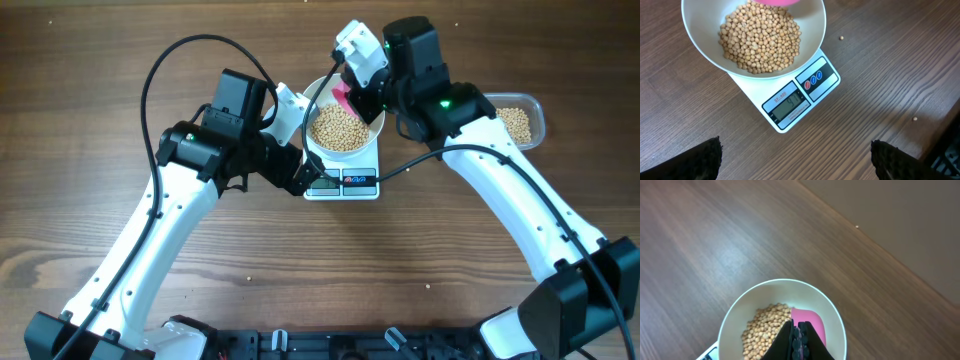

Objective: Scoop item into bowl and weigh 150g on scale
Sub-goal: 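Tilt the scoop with the right gripper to pour soybeans into bowl, then move the empty scoop with the right gripper back into the tub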

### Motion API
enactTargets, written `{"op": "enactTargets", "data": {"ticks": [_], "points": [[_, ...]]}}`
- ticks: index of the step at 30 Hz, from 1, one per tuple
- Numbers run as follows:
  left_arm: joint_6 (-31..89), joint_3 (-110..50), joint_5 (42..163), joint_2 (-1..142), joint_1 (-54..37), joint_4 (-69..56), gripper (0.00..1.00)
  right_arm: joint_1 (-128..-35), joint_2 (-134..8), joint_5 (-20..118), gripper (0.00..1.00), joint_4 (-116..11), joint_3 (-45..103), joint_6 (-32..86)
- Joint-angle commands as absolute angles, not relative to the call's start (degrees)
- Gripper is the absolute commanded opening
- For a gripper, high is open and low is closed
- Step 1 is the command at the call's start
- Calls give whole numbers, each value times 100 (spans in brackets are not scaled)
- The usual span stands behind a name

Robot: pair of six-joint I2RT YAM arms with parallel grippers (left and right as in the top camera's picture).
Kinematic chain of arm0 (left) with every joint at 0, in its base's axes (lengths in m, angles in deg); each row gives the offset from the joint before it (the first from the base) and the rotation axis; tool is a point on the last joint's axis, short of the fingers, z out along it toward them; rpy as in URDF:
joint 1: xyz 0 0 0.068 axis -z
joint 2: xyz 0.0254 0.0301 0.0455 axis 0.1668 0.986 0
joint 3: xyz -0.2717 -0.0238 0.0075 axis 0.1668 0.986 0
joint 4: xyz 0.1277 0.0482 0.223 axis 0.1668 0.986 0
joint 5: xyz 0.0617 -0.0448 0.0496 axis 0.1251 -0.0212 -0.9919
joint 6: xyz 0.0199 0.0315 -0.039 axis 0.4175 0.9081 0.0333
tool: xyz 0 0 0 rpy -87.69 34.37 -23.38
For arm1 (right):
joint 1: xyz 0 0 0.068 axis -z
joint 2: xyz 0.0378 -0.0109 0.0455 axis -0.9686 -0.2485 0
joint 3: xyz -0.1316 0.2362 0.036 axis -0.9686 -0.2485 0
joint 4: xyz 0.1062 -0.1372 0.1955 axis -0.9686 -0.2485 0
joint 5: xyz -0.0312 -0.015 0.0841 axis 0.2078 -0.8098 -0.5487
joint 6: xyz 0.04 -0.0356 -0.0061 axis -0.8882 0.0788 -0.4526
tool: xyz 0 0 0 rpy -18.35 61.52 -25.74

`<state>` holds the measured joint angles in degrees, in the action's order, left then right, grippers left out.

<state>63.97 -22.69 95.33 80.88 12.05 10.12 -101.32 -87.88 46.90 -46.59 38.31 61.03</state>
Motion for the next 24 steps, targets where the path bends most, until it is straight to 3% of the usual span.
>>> {"op": "enactTargets", "data": {"ticks": [1,5,10,16,24], "points": [[6486,-2330,9620,8066,1209,1005,100,-10100,-8652,4865,4,-4609,3875,5605],[6486,-2330,9620,8066,1209,1005,100,-9488,-8652,3592,4,-4594,3875,4881],[6486,-2330,9620,8066,1209,1003,100,-7914,-8652,1326,4,-4380,3875,4232],[6486,-2330,9620,8066,1209,1005,100,-7029,-8652,1075,5,-4028,3875,4363],[6486,-2330,9620,8066,1209,1003,100,-6911,-8626,915,4,-4139,3875,3878]]}}
